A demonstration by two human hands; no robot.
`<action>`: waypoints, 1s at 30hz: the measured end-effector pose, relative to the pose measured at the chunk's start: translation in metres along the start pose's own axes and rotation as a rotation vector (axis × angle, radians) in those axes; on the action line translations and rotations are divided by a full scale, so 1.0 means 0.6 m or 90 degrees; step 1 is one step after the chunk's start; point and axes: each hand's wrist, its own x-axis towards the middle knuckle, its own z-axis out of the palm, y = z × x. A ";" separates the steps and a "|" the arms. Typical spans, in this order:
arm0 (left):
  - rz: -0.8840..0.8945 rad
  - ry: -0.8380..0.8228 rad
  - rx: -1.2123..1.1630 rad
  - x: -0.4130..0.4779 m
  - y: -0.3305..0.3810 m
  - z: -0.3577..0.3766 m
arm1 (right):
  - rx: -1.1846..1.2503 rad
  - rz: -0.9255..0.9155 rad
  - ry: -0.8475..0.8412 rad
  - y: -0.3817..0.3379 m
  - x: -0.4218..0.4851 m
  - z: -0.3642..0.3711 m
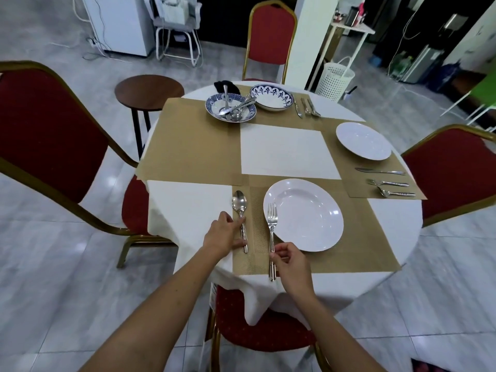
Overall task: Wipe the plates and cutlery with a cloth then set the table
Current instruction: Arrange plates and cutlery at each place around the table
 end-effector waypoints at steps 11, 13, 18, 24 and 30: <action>0.037 -0.024 0.064 -0.005 0.008 -0.009 | -0.012 0.008 0.001 0.004 -0.004 0.001; 0.037 -0.022 0.065 -0.006 0.008 -0.008 | -0.011 0.011 -0.002 0.004 -0.005 0.002; 0.055 -0.005 0.031 -0.011 0.003 -0.007 | -0.020 0.015 -0.012 -0.003 0.002 0.012; -0.021 0.050 0.163 -0.030 -0.042 -0.004 | -0.072 0.008 -0.006 -0.026 0.022 0.051; -0.046 -0.052 0.181 -0.032 -0.061 0.005 | -0.185 -0.002 0.097 -0.026 0.029 0.089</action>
